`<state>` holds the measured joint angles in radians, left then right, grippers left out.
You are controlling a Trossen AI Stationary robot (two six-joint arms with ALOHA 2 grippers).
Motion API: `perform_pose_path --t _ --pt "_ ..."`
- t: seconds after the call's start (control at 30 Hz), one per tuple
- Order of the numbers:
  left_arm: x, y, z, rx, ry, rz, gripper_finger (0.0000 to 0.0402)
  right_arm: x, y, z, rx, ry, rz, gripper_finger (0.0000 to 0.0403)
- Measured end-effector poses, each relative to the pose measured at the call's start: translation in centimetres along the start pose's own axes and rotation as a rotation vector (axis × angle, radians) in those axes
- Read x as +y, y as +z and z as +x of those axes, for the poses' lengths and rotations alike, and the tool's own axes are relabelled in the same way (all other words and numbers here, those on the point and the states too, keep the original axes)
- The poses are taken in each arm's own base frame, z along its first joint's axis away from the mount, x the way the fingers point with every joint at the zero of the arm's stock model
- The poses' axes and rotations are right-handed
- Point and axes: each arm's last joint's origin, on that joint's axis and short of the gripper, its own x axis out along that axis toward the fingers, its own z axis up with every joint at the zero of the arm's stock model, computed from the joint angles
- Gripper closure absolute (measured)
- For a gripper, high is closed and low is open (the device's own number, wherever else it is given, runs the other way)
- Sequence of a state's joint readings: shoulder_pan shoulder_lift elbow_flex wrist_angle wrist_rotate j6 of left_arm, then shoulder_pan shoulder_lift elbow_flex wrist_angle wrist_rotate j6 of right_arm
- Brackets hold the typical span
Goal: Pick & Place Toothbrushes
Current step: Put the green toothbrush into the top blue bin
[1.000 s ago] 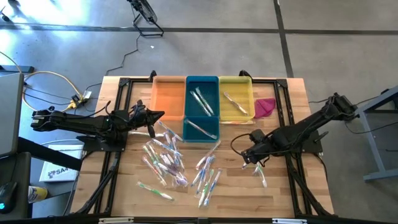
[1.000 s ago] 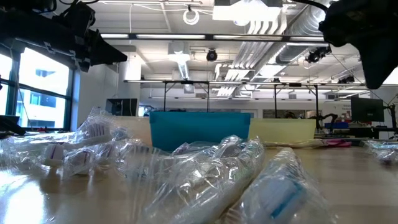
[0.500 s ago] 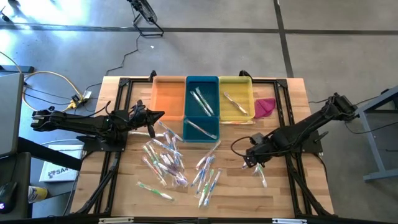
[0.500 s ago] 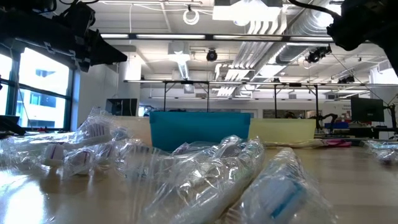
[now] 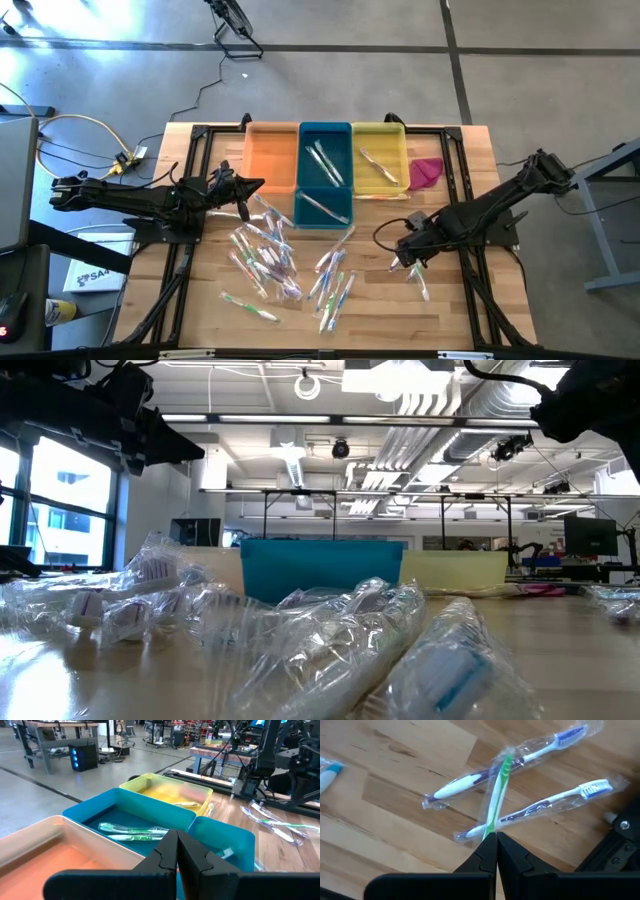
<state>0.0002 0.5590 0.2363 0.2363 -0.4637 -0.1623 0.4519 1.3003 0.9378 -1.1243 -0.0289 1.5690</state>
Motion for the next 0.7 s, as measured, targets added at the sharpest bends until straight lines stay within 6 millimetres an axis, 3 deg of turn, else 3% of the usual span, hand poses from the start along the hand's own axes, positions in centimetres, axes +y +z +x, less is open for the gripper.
perform_pose_path --t 0.13,0.47,0.7 --pt "0.0 0.0 0.0 0.000 0.001 0.000 0.0401 0.0 0.0 0.0 -0.004 0.000 -0.003 0.0376" --pt "0.0 0.0 0.0 -0.001 0.003 0.000 0.0401 0.7 -0.1 1.4 0.005 -0.070 -0.035 0.0245" --pt "0.0 0.0 0.0 0.000 0.002 0.000 0.0401 0.9 -0.2 1.7 0.026 -0.077 -0.035 0.0231"
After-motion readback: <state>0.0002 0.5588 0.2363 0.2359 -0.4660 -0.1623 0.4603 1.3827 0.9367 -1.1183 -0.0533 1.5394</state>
